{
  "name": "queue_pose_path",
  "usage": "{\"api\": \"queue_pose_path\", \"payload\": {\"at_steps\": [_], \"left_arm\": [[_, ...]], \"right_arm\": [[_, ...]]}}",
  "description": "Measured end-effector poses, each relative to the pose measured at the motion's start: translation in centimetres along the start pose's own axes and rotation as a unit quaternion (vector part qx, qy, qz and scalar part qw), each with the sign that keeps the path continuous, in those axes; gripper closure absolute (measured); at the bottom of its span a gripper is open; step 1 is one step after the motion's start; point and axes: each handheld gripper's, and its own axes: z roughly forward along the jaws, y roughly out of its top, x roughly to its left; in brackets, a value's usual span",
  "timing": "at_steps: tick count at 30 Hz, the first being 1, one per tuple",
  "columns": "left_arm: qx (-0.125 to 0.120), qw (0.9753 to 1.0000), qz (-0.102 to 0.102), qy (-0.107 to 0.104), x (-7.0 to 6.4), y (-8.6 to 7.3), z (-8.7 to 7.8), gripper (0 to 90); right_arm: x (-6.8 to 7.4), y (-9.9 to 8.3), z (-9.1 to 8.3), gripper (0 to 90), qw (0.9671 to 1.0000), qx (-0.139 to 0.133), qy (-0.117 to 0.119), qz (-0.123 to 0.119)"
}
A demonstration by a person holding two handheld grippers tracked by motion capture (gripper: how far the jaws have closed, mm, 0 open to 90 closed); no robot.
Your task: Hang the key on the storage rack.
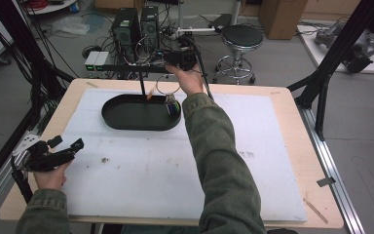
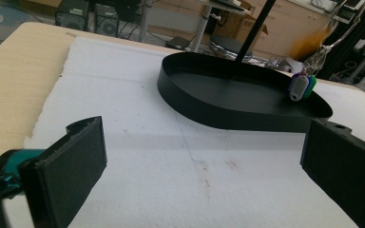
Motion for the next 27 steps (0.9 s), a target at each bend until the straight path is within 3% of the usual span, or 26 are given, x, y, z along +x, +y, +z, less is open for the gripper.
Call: {"api": "queue_pose_path", "payload": {"at_steps": [1,2,3,5,6,8,9,10,14,15,18,23,27], "left_arm": [[-0.001,1.0000,0.000,0.000,0.0,0.0,0.0,1.9],[-0.001,1.0000,0.000,0.001,0.0,0.0,0.0,1.8],[-0.001,1.0000,0.000,0.001,0.0,0.0,0.0,1.8],[0.000,1.0000,0.002,0.003,-0.1,0.0,0.0,1.9],[0.000,1.0000,0.004,0.004,0.0,0.0,0.0,1.8],[0.000,1.0000,0.003,0.005,0.0,0.0,0.0,1.9],[0.000,1.0000,0.003,0.005,0.0,0.0,0.0,1.9],[0.000,1.0000,0.003,0.005,0.0,0.0,0.0,1.8],[0.001,1.0000,0.004,0.004,0.0,0.0,0.0,1.9],[0.001,1.0000,0.004,0.003,0.0,0.0,0.0,1.9],[0.001,1.0000,0.004,0.003,0.0,0.0,0.0,1.9],[0.001,1.0000,0.004,0.003,0.0,0.0,0.0,1.9],[0.003,1.0000,0.007,-0.001,-0.2,0.0,0.0,1.9]], "right_arm": [[0.0,-0.1,-0.2,66.0,1.0000,0.000,-0.002,-0.001],[-0.2,-0.2,-0.5,56.1,1.0000,-0.001,-0.006,0.000],[-0.2,-0.2,-0.5,56.1,1.0000,-0.001,-0.006,0.000],[-0.1,-0.3,-0.7,37.8,0.9999,-0.003,-0.011,-0.009],[0.2,-0.3,-0.9,25.7,0.9993,0.005,-0.028,-0.026],[0.6,-0.3,-1.1,17.6,0.9978,0.014,-0.050,-0.042],[0.6,-0.3,-1.1,17.6,0.9978,0.014,-0.050,-0.042],[0.9,-0.3,-1.3,9.9,0.9972,0.026,-0.052,-0.048],[1.0,-0.3,-1.4,6.4,0.9972,0.044,-0.038,-0.047],[1.1,-0.4,-1.4,0.4,0.9969,0.050,-0.037,-0.049],[1.3,-0.5,-1.5,0.4,0.9946,0.071,-0.042,-0.064],[1.9,-0.6,-2.2,0.4,0.9917,0.072,-0.055,-0.091],[1.8,-1.3,-3.3,0.5,0.9917,0.069,-0.058,-0.093]]}}
